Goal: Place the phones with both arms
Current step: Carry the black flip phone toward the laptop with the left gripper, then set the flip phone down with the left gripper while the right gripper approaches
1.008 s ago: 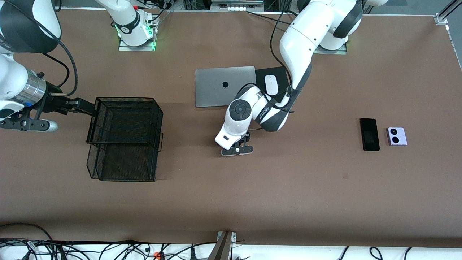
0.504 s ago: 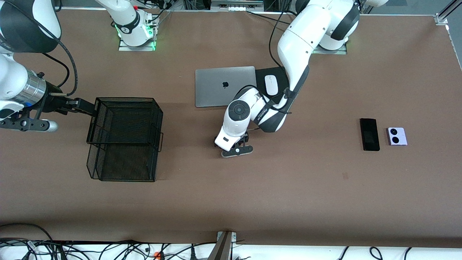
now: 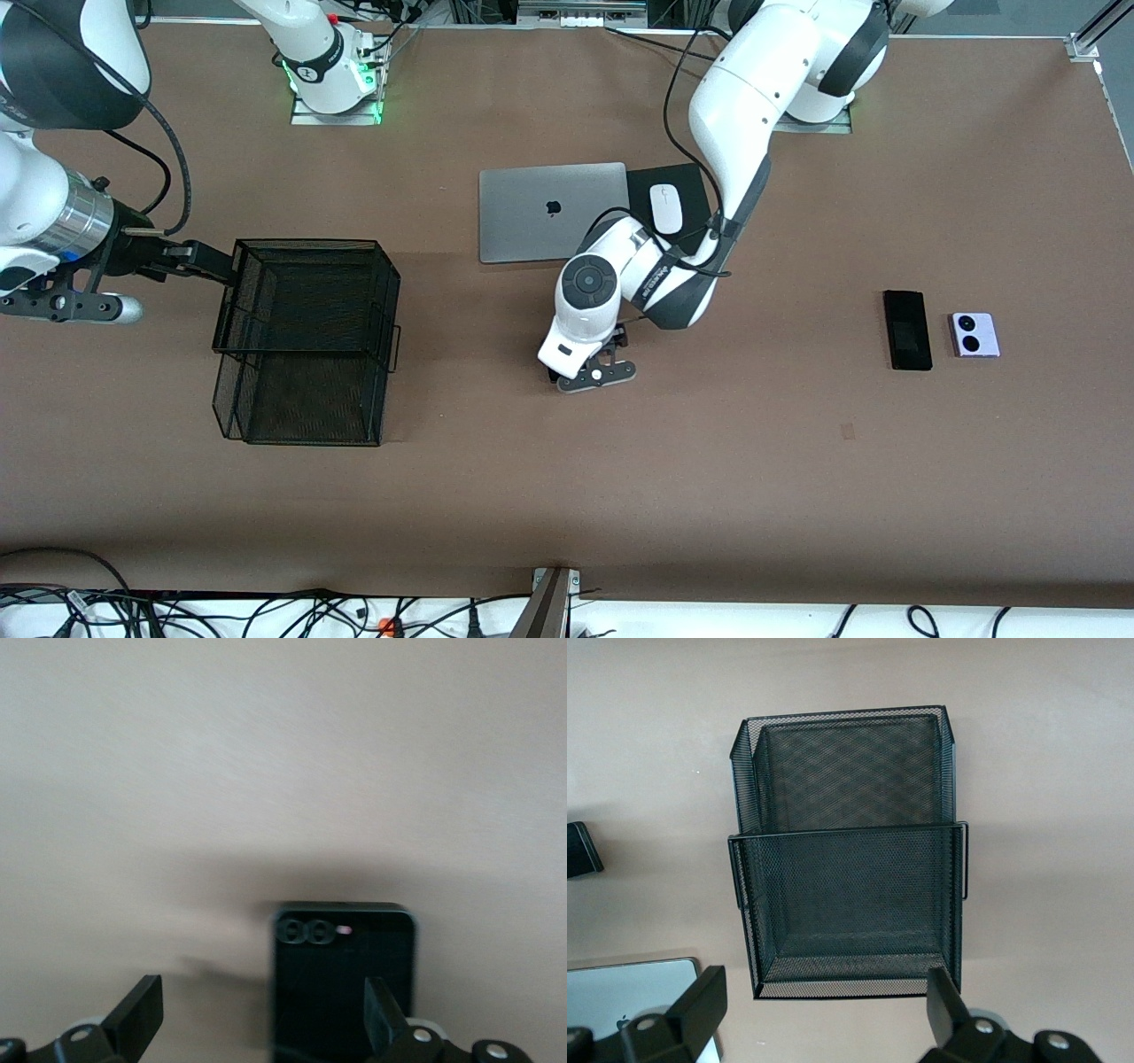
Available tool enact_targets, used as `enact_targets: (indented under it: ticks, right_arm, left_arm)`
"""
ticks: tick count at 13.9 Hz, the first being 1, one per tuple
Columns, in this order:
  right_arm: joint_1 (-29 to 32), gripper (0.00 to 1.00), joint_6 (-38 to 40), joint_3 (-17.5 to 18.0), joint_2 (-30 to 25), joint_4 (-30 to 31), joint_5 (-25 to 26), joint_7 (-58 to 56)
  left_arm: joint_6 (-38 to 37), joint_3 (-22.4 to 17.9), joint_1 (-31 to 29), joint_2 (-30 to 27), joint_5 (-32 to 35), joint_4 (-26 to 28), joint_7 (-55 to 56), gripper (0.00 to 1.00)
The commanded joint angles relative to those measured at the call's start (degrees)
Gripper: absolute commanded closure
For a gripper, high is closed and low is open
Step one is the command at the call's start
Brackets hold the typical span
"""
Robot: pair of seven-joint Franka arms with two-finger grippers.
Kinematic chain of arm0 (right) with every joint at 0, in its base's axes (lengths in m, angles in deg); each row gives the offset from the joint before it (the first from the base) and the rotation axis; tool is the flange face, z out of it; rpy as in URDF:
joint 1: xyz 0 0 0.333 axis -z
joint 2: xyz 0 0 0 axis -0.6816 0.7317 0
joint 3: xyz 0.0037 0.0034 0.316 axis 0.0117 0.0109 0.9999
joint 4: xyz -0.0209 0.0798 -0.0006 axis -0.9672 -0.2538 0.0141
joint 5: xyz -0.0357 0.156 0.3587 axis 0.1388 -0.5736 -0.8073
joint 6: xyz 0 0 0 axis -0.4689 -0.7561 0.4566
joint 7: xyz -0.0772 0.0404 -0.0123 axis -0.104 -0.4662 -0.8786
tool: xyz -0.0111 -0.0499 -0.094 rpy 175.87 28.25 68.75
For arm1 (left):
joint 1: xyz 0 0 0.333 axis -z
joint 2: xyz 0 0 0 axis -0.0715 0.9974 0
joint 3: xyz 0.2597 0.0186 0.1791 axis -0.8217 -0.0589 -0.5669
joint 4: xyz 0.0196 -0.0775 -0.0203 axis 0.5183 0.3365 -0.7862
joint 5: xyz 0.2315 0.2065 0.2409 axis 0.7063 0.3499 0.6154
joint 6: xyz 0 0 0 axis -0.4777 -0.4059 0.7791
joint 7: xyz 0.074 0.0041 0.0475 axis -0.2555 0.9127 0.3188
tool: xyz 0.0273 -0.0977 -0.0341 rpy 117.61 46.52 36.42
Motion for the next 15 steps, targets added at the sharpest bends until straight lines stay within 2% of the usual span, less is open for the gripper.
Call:
enact_targets:
  ticks: [1, 4, 7, 9, 11, 15]
  right_arm:
    - [-1.71, 0.0, 0.32, 0.35, 0.06, -0.9, 0.24, 0.81]
    - [-4.78, 0.0, -2.3, 0.43, 1.29, -0.9, -0.11, 4.73]
    - [-11.45, 0.0, -10.2, 0.43, 4.36, -0.99, -0.47, 13.96]
    - [-17.33, 0.0, -14.95, 0.43, 7.95, -1.16, -0.47, 21.43]
    - [-23.22, 0.0, -20.21, 0.43, 12.17, -1.16, -0.56, 24.44]
    - [-31.15, 0.0, -38.3, 0.43, 24.46, -2.3, -0.29, 26.74]
  left_arm:
    - [-8.29, 0.23, -5.08, -4.99, -0.95, 1.08, -10.11, 0.0]
    - [-18.74, 0.14, -9.4, -8.34, -0.86, 1.35, -20.31, 0.0]
    - [-25.62, -0.56, -14.67, -10.89, 0.28, 2.92, -30.41, 0.0]
    - [-25.55, -0.47, -18.97, -14.75, 4.48, 8.52, -38.67, 0.0]
    - [-25.37, -0.47, -23.45, -17.4, 6.6, 11.53, -46.59, 0.0]
    - [-24.24, -0.21, -31.36, -21.08, 9.16, 17.15, -53.38, 0.0]
